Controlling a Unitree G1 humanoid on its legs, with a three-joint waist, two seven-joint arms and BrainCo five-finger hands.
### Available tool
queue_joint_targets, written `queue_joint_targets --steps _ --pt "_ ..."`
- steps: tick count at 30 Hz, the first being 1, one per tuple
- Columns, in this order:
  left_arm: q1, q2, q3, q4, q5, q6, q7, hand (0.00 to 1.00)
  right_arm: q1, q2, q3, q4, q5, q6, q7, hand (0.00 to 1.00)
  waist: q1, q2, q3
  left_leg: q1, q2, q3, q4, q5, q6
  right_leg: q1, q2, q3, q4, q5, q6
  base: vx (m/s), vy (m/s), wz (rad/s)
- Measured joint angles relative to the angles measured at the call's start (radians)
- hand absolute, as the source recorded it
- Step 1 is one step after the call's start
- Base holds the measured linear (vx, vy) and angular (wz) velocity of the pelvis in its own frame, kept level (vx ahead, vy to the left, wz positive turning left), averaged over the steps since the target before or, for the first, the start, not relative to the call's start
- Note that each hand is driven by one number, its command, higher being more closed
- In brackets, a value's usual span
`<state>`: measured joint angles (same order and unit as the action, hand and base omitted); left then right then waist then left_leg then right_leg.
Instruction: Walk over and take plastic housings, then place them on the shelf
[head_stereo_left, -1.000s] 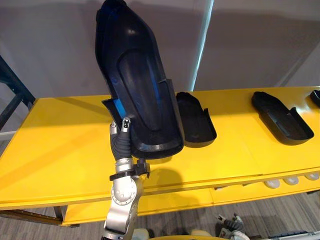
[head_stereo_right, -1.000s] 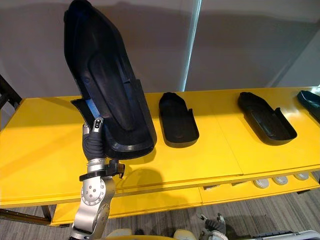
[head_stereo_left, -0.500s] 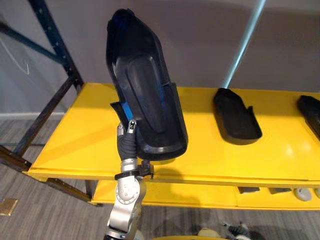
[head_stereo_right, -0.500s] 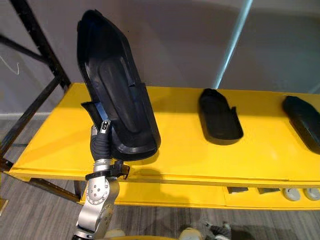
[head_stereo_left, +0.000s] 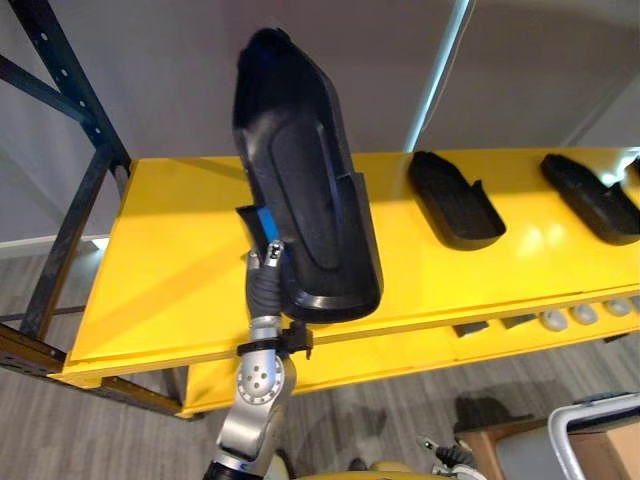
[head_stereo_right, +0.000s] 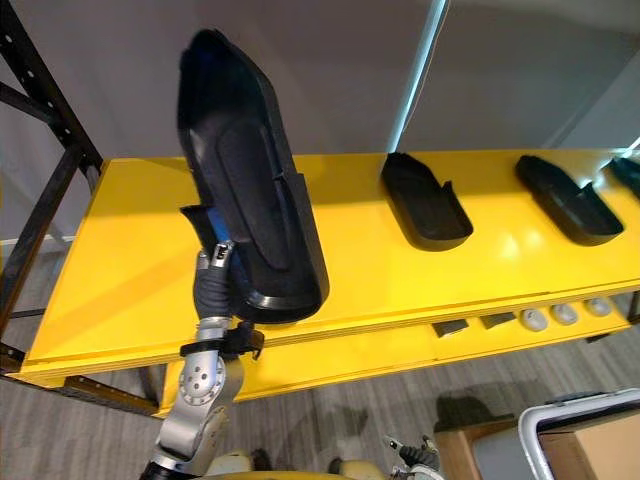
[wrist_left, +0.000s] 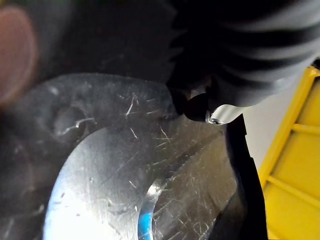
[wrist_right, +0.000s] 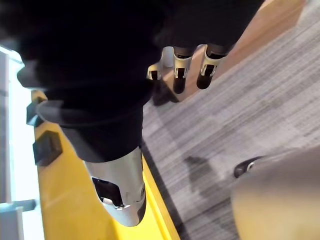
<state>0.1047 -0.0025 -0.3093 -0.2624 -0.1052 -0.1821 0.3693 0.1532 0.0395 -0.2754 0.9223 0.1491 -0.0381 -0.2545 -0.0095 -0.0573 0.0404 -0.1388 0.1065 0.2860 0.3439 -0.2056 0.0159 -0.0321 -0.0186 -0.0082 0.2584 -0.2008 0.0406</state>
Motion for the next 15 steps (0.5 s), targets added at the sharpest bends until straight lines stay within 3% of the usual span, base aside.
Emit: queue_joint_targets --steps 4,15 --pt "0.004 -0.002 0.003 -0.004 0.004 -0.001 -0.02 1.0 -0.007 -0.001 0.001 -0.008 0.007 -0.012 0.007 0.0 0.03 -0.005 -0.015 0.015 0.011 -0.003 -0.017 0.008 -0.014 0.013 0.009 0.011 -0.007 0.006 -0.01 0.02 -0.047 0.06" --pt "-0.004 0.01 0.087 0.046 0.045 0.019 -0.04 1.0 0.009 -0.007 0.0 0.019 0.005 -0.011 0.019 0.0 0.02 -0.01 -0.02 0.029 0.009 0.008 -0.122 0.061 -0.038 0.011 0.026 0.052 -0.093 0.059 -0.029 -0.08 -0.024 -0.09"
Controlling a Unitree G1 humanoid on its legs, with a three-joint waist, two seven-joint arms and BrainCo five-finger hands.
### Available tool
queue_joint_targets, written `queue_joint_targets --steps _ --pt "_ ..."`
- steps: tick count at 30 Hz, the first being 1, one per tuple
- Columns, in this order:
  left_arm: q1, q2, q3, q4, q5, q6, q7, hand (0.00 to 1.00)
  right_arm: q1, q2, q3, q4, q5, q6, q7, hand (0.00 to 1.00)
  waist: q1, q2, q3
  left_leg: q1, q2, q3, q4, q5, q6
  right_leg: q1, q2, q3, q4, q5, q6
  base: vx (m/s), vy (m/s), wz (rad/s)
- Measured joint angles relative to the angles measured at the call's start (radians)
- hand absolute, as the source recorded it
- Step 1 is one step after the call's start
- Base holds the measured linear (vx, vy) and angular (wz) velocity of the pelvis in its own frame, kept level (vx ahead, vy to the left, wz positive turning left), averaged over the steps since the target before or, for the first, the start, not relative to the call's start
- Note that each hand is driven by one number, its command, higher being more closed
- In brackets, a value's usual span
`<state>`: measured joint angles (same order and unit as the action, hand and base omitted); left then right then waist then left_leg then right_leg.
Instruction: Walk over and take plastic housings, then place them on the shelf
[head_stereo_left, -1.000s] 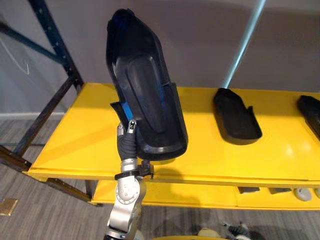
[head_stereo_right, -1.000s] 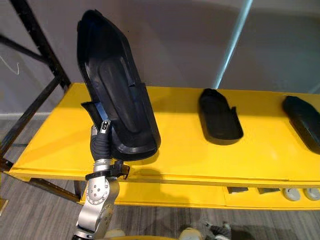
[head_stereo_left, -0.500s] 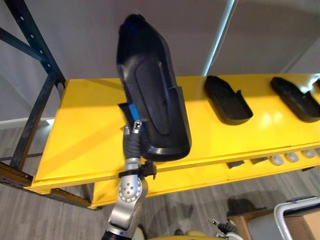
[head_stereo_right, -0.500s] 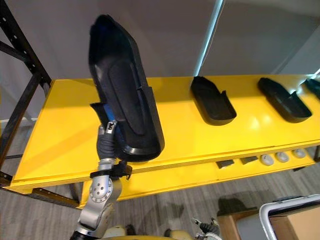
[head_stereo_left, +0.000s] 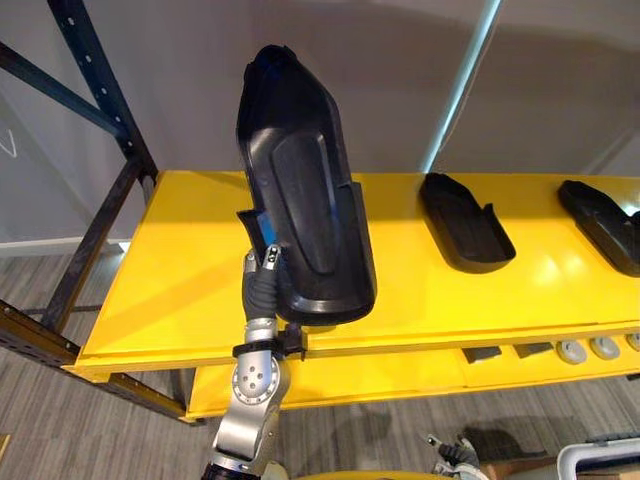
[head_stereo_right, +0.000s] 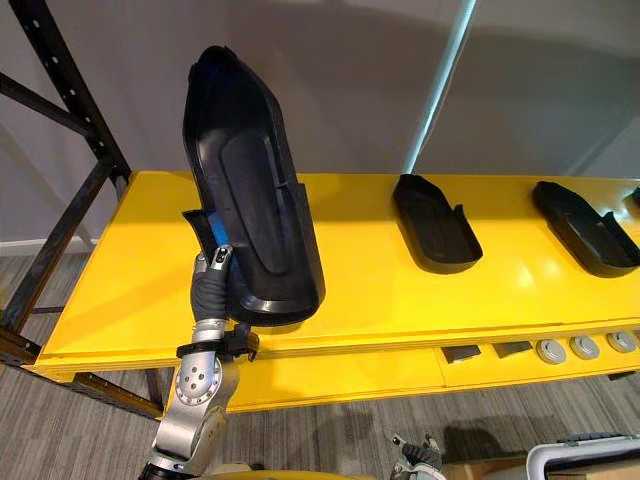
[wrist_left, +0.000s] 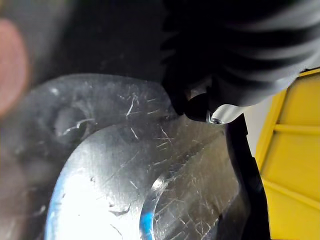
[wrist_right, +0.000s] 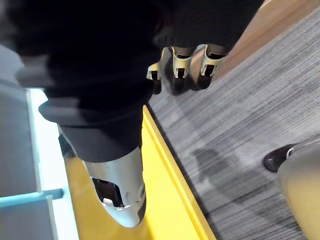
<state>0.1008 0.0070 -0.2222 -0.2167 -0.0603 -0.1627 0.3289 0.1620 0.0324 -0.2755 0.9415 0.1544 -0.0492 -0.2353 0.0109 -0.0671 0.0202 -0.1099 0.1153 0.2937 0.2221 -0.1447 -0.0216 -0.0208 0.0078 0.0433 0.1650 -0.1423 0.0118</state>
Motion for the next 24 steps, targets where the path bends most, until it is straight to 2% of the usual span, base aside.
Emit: queue_joint_targets --steps 4,8,14,22,23,24 --pt "-0.036 0.026 0.067 0.114 0.038 0.029 0.003 1.0 -0.001 -0.002 -0.013 0.027 -0.002 0.008 0.003 0.0 -0.003 0.006 -0.002 0.013 -0.011 -0.01 -0.063 0.05 -0.012 -0.003 0.004 0.009 -0.032 0.026 0.003 -0.07 -0.009 -0.04" --pt "-0.097 0.076 0.128 0.27 0.078 0.077 0.004 1.0 -0.006 -0.007 -0.042 0.027 -0.009 0.013 0.019 0.0 -0.03 0.026 -0.015 0.038 -0.034 -0.015 -0.16 0.117 -0.006 -0.02 -0.002 0.003 -0.051 0.038 0.008 -0.03 -0.01 0.05" --pt "-0.224 0.158 0.201 0.481 0.112 0.131 0.013 1.0 -0.03 -0.015 -0.067 0.065 -0.01 0.016 0.026 0.0 -0.05 0.034 -0.018 0.053 -0.051 -0.014 -0.227 0.157 -0.001 -0.017 0.006 0.01 -0.094 0.065 0.006 0.01 -0.003 -0.02" --pt "-0.35 0.186 0.262 0.626 0.106 0.137 0.032 1.0 -0.039 -0.023 -0.07 0.069 -0.01 0.016 0.045 0.0 -0.053 0.05 -0.008 0.074 -0.062 -0.019 -0.288 0.193 0.006 -0.016 0.006 0.014 -0.117 0.083 0.003 0.0 0.0 -0.01" --pt "-0.371 0.187 0.264 0.651 0.1 0.138 0.037 0.0 -0.042 -0.024 -0.07 0.07 -0.01 0.016 0.045 0.0 -0.053 0.054 -0.005 0.075 -0.063 -0.02 -0.296 0.199 0.007 -0.018 0.006 0.014 -0.119 0.088 0.003 -0.05 0.01 -0.02" --pt "-0.384 0.187 0.269 0.668 0.098 0.139 0.045 0.0 -0.047 -0.025 -0.07 0.074 -0.01 0.016 0.045 0.0 -0.054 0.057 -0.003 0.075 -0.063 -0.02 -0.298 0.201 0.007 -0.018 0.006 0.015 -0.123 0.093 0.001 -0.05 0.011 -0.02"
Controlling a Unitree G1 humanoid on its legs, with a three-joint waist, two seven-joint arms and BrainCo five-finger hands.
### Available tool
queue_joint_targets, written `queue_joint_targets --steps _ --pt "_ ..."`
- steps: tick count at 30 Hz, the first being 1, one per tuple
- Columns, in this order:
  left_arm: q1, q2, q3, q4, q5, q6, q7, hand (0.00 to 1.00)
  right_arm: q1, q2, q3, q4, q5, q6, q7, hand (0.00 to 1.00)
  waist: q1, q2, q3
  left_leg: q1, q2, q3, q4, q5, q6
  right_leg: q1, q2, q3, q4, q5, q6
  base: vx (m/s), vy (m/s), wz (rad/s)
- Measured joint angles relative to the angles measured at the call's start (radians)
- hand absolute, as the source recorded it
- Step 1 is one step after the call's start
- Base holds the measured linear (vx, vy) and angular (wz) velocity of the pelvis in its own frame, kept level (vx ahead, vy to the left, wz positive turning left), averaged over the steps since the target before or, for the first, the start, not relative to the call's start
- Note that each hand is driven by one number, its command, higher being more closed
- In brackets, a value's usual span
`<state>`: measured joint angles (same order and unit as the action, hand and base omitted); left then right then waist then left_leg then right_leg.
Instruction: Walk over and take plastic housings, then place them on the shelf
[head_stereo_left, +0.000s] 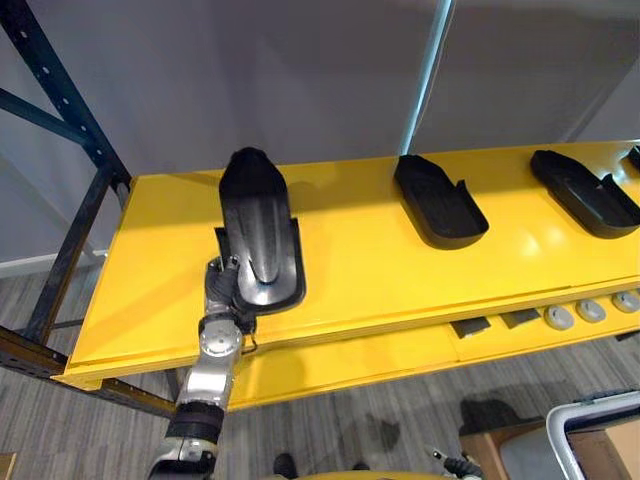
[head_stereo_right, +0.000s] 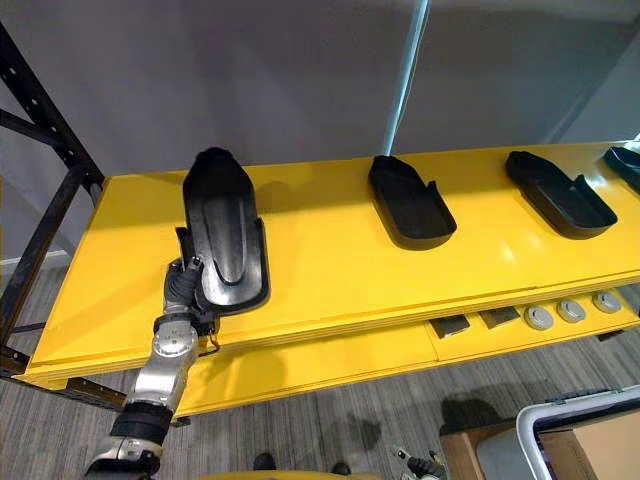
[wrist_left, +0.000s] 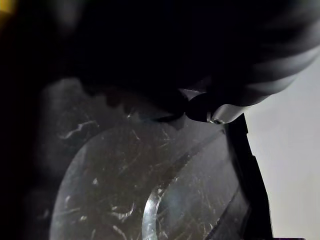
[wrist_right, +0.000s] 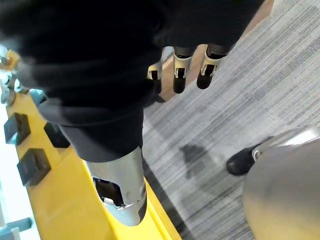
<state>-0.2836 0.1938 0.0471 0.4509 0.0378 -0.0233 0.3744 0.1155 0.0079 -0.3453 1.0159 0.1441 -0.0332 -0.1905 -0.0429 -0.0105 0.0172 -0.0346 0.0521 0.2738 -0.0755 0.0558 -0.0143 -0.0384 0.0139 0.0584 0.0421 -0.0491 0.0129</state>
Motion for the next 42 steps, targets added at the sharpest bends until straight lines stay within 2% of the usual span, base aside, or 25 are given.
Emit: queue_joint_targets --steps 9,19,25,35,39,40,41,42 --pt "-0.054 0.011 0.029 0.054 0.0 0.006 0.048 0.0 -0.005 0.0 0.0 0.0 0.0 0.0 0.0 0.0 -0.006 -0.009 0.013 0.005 -0.004 0.0 -0.02 0.007 -0.009 -0.001 -0.003 0.005 -0.014 0.011 0.005 -0.03 0.007 -0.01" --pt "-0.055 0.012 0.072 0.039 -0.031 0.002 0.112 0.0 -0.015 0.005 -0.001 0.0 0.0 -0.001 -0.001 0.0 -0.006 -0.012 0.015 0.004 -0.003 0.0 -0.02 0.011 -0.003 0.003 -0.001 0.009 -0.026 0.012 0.005 0.04 -0.009 -0.02" --pt "-0.055 0.012 0.082 -0.038 -0.035 0.002 0.133 0.0 -0.014 0.005 -0.005 0.0 0.0 0.0 0.0 0.0 0.001 -0.027 0.027 0.004 -0.003 -0.015 -0.02 0.011 -0.003 0.006 0.0 0.003 -0.028 0.012 0.005 0.03 -0.011 0.02" --pt "-0.055 0.017 0.078 -0.168 0.038 0.002 0.132 0.0 -0.014 0.004 -0.019 0.0 0.001 -0.001 0.001 0.0 0.003 -0.027 0.027 0.013 -0.006 -0.027 -0.02 0.011 -0.003 0.019 -0.003 -0.005 -0.028 0.012 0.004 0.0 0.0 0.02" --pt "-0.043 0.007 0.059 -0.309 0.059 0.0 0.132 0.0 -0.014 0.002 -0.019 0.028 0.001 -0.008 0.001 0.0 0.005 -0.027 0.027 0.012 -0.006 -0.027 -0.02 0.011 -0.003 0.019 -0.003 -0.004 -0.027 0.012 0.004 0.0 0.0 0.0" --pt "-0.015 0.004 0.039 -0.413 0.085 -0.019 0.133 1.0 -0.013 0.001 -0.021 0.033 0.004 -0.009 0.0 0.0 0.005 -0.027 0.028 0.012 -0.006 -0.027 -0.02 0.011 -0.003 0.018 -0.004 -0.002 -0.027 0.012 0.005 0.0 0.0 0.0" --pt "-0.006 0.003 0.035 -0.436 0.092 -0.025 0.133 1.0 -0.013 0.0 -0.021 0.033 0.003 -0.009 0.001 0.0 0.004 -0.027 0.028 0.012 -0.006 -0.027 -0.02 0.011 -0.002 0.018 -0.004 -0.002 -0.027 0.012 0.005 0.0 0.0 0.0" --pt "0.034 -0.01 0.009 -0.533 0.115 -0.042 0.132 1.0 -0.012 -0.004 -0.022 0.04 0.003 -0.015 0.001 0.0 0.003 -0.027 0.028 0.012 -0.006 -0.026 -0.02 0.011 -0.002 0.018 -0.004 -0.001 -0.027 0.012 0.005 0.0 0.0 0.0"
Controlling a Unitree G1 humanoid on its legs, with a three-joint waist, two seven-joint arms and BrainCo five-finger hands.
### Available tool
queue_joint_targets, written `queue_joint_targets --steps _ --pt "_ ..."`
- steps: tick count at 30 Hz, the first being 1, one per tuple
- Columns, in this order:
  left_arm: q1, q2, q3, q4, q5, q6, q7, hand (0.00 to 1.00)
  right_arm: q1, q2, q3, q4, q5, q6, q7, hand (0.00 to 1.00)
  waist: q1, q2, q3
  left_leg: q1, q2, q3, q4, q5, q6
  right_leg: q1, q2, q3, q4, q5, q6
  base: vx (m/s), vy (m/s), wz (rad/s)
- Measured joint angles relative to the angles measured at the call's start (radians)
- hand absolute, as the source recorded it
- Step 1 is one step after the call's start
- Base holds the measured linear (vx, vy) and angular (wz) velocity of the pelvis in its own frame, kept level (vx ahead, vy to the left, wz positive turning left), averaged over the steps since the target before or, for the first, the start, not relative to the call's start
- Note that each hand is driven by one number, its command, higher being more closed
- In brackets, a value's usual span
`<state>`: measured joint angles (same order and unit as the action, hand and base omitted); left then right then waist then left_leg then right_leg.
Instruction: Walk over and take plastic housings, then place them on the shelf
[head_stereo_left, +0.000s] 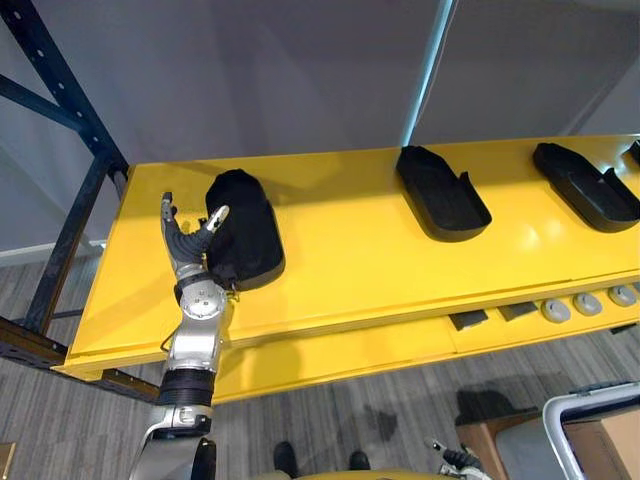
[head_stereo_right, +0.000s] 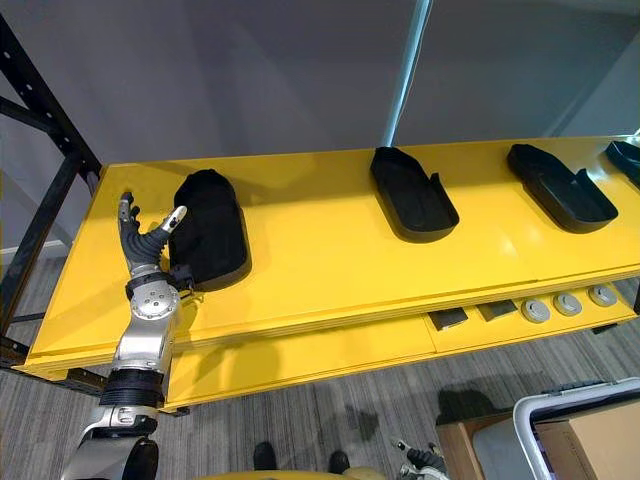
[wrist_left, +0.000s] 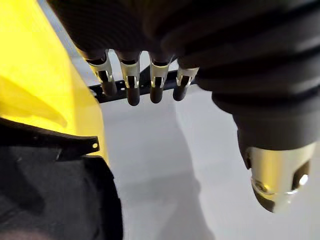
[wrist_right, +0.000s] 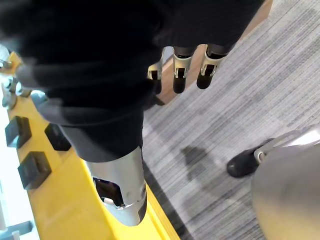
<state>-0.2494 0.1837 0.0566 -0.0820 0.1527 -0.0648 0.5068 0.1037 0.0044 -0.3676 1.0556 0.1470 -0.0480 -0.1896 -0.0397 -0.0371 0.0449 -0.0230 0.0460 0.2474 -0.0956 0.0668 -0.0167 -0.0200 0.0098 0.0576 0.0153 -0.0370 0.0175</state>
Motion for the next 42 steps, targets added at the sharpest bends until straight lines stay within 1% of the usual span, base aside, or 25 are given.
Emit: queue_joint_targets --steps 2,5,8,10,12,15,19,24,31,35,40,42 --pt "0.08 -0.032 -0.043 -0.105 0.06 -0.027 -0.004 1.0 0.002 -0.003 -0.012 0.017 0.0 -0.012 0.0 0.0 0.001 0.0 0.0 0.0 0.001 0.0 0.0 0.0 0.0 0.002 0.0 0.001 0.001 0.0 0.0 0.0 0.0 0.0" --pt "0.197 -0.062 -0.088 -0.179 0.108 -0.042 -0.025 1.0 0.014 -0.007 -0.017 0.023 0.0 -0.017 -0.001 0.0 0.002 0.002 0.001 0.0 0.004 0.001 0.0 -0.001 0.0 0.005 0.002 0.002 0.003 0.0 0.001 0.0 0.0 0.0" --pt "0.285 -0.065 -0.114 -0.197 0.142 -0.055 -0.06 1.0 0.026 -0.012 -0.016 0.03 0.0 -0.02 -0.001 0.0 0.004 0.005 0.003 0.0 0.009 0.001 0.0 -0.007 -0.006 0.003 0.002 0.003 0.009 -0.004 0.006 0.0 0.0 0.0" --pt "0.317 -0.067 -0.128 -0.2 0.149 -0.062 -0.079 1.0 0.03 -0.014 -0.016 0.03 0.0 -0.022 0.0 0.0 0.006 0.01 0.006 -0.001 0.011 0.001 -0.001 -0.01 -0.005 -0.001 0.002 0.004 0.017 -0.014 0.02 0.0 0.0 0.0" --pt "0.35 -0.076 -0.141 -0.2 0.16 -0.074 -0.113 1.0 0.036 -0.019 -0.015 0.03 0.0 -0.023 0.0 0.0 0.007 0.015 0.007 -0.002 0.008 0.001 -0.001 -0.012 -0.003 -0.002 0.001 0.004 0.017 -0.016 0.024 0.0 0.0 0.0" --pt "0.385 -0.077 -0.158 -0.194 0.164 -0.076 -0.139 1.0 0.041 -0.02 -0.011 0.026 -0.001 -0.022 0.0 0.0 0.014 0.016 0.005 -0.003 0.005 0.001 0.0 -0.009 -0.005 -0.003 -0.007 0.002 0.018 -0.017 0.025 0.03 0.015 0.0" --pt "0.398 -0.071 -0.175 -0.112 0.164 -0.076 -0.176 1.0 0.042 -0.023 -0.001 0.016 -0.001 -0.021 0.0 0.0 0.018 0.017 0.003 -0.003 0.002 -0.001 0.0 -0.007 0.002 -0.003 -0.01 0.001 0.018 -0.017 0.025 0.04 0.006 0.01" --pt "0.396 -0.059 -0.181 0.015 0.164 -0.07 -0.2 1.0 0.039 -0.023 0.025 -0.013 -0.001 -0.02 0.0 0.0 0.017 0.017 0.002 -0.003 0.0 -0.002 0.0 -0.007 0.002 -0.005 -0.01 -0.001 0.017 -0.017 0.025 0.02 -0.003 0.0" --pt "0.388 -0.059 -0.182 0.12 0.175 -0.047 -0.196 1.0 0.039 -0.031 0.025 -0.013 -0.001 -0.02 -0.001 0.0 0.014 0.031 -0.011 -0.007 -0.011 -0.002 0.0 -0.007 0.002 -0.015 -0.013 -0.001 0.016 -0.017 0.025 0.0 0.0 0.0" --pt "0.361 -0.059 -0.173 0.147 0.214 -0.029 -0.191 1.0 0.038 -0.03 0.025 -0.012 -0.002 -0.018 -0.002 0.0 0.011 0.03 -0.017 -0.007 -0.012 -0.002 -0.001 -0.006 0.003 -0.017 -0.014 -0.001 0.015 -0.017 0.024 0.0 0.0 0.0" --pt "0.31 -0.058 -0.162 0.195 0.214 -0.018 -0.172 1.0 0.034 -0.03 0.025 -0.011 -0.002 -0.014 -0.002 0.0 0.003 0.03 -0.017 -0.008 -0.013 0.0 -0.001 -0.006 0.003 -0.017 -0.014 0.001 0.01 -0.015 0.022 0.0 0.0 0.0" --pt "0.28 -0.058 -0.16 0.215 0.214 -0.008 -0.161 1.0 0.033 -0.03 0.025 -0.011 -0.002 -0.012 -0.002 0.0 0.001 0.03 -0.017 -0.011 -0.012 0.001 -0.001 -0.006 0.003 -0.017 -0.014 0.001 0.003 -0.012 0.021 0.0 0.0 0.0"
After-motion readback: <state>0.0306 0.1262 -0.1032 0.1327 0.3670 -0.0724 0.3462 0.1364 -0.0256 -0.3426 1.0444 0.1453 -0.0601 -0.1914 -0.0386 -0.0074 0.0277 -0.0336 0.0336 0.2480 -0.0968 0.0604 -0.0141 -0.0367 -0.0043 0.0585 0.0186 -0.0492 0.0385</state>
